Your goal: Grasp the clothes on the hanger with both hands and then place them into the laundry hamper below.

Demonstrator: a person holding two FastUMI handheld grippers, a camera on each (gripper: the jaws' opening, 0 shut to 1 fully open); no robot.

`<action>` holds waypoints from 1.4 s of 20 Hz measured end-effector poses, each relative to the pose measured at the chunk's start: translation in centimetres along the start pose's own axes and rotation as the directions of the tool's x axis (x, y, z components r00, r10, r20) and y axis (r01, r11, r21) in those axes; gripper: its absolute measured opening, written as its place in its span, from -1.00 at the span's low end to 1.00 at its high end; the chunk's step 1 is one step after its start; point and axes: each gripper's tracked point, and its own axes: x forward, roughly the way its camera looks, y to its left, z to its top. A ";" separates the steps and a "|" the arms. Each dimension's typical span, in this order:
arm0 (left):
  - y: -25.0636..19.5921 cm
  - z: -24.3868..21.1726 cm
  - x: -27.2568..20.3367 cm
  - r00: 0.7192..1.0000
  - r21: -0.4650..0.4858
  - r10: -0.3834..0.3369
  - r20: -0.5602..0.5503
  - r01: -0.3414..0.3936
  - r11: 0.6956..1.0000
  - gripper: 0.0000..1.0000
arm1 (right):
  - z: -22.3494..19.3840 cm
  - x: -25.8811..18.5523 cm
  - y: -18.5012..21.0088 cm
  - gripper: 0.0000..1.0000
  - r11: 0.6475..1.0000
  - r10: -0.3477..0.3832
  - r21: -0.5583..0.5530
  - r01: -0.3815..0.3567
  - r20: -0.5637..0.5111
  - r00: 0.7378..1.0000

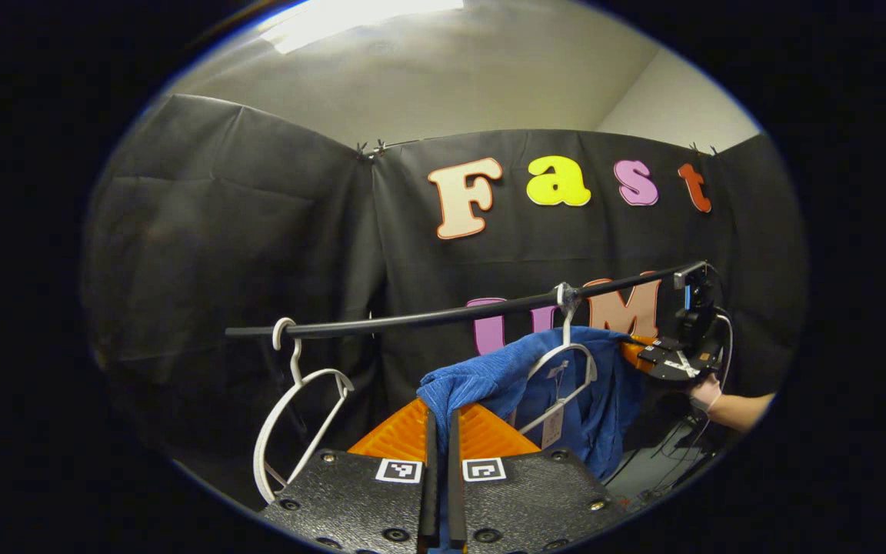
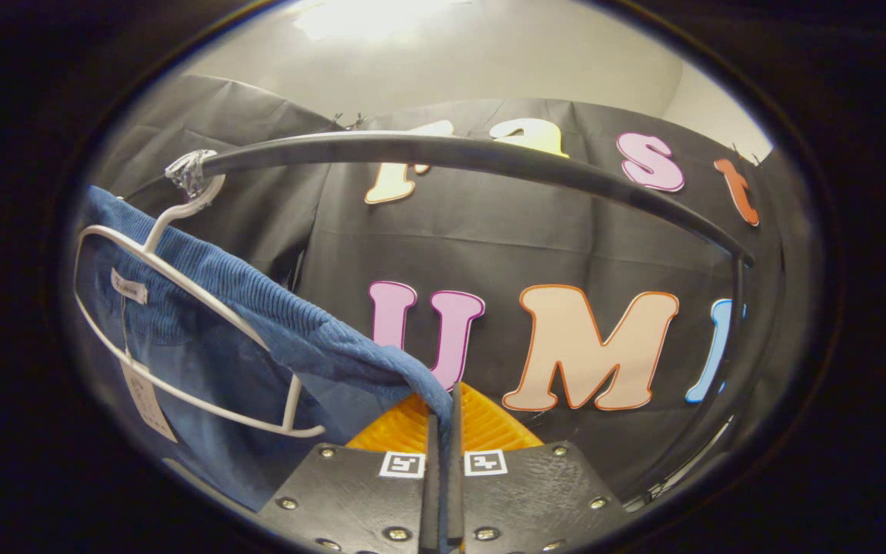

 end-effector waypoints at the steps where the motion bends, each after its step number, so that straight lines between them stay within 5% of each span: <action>1: 0.2 0.1 0.0 1.000 0.041 -0.008 -0.014 0.009 0.999 -0.90 | -0.1 0.0 0.2 -0.91 1.000 0.001 0.001 -0.001 -0.001 1.000; 7: 1.7 -0.3 1.1 0.997 0.127 -0.030 -0.067 0.038 0.991 -0.91 | -0.8 0.2 0.8 -0.91 1.000 0.005 0.019 -0.005 -0.010 1.000; 20: 4.5 -4.1 5.7 0.998 0.021 0.049 -0.038 -0.048 0.999 -0.91 | -2.2 2.7 1.3 -0.92 0.999 -0.018 -0.029 0.017 -0.020 1.000; 28: 2.3 -7.2 6.5 0.999 -0.095 -0.001 -0.055 -0.005 0.995 -0.91 | -6.7 5.2 1.2 -0.91 0.999 -0.038 -0.006 0.038 -0.111 0.993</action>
